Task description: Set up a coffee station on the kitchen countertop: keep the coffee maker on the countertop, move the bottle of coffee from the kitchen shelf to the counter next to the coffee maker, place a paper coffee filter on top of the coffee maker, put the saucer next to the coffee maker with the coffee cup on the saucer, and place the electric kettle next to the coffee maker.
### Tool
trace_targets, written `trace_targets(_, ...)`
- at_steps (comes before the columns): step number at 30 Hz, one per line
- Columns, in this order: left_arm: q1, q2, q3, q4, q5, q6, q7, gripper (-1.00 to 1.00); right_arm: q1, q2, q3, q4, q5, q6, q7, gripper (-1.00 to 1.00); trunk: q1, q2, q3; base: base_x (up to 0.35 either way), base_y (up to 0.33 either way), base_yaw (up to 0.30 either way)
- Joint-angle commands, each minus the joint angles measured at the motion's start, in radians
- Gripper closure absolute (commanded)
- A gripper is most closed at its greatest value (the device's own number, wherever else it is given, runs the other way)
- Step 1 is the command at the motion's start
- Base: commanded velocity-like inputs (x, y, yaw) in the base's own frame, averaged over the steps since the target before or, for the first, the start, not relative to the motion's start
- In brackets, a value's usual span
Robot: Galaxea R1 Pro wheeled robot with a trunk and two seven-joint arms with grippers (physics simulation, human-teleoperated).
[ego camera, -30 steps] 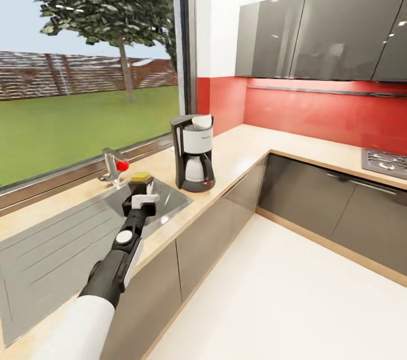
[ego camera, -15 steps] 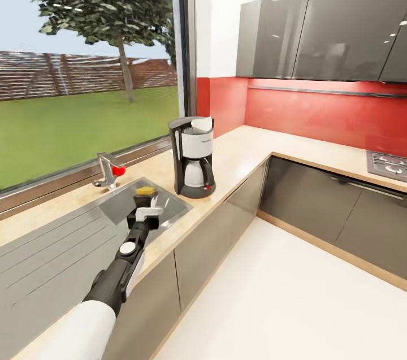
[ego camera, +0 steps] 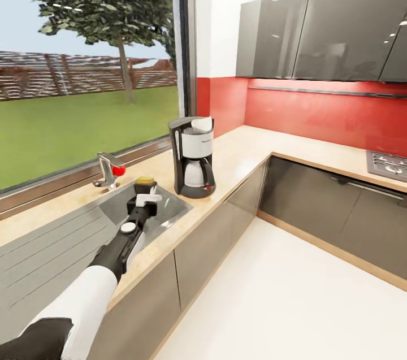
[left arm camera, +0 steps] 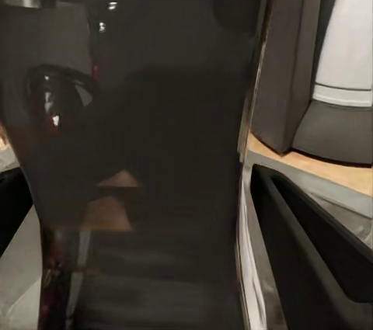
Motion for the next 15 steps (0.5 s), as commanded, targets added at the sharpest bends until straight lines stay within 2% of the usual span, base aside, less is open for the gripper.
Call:
trace_targets(1, -0.003, -0.001, 0.001, 0.001, -0.012, -0.023, 0.003, 1.00, -0.001, 0.000, -0.007, 0.001, 0.009, -0.004, -0.001, -1.00, 0.001, -0.002, -0.002, 0.000, 0.000, 0.000)
trace_targets(7, -0.003, -0.005, 0.000, -0.003, -0.015, -0.079, 0.007, 1.00, -0.001, 0.000, -0.007, 0.001, 0.009, -0.004, -0.001, -1.00, 0.001, -0.002, -0.002, 0.000, 0.000, 0.000)
trace_targets(10, 0.002, -0.006, 0.001, -0.008, -0.039, -0.086, 0.016, 1.00, -0.001, 0.000, -0.006, 0.003, 0.012, -0.002, -0.003, -1.00, 0.001, -0.002, -0.002, 0.033, 0.000, 0.000)
trace_targets(15, 0.007, -0.004, 0.002, -0.009, -0.044, -0.087, 0.019, 1.00, -0.001, -0.001, -0.006, 0.003, 0.012, 0.000, -0.005, -1.00, 0.001, -0.002, -0.002, 0.273, 0.000, 0.000)
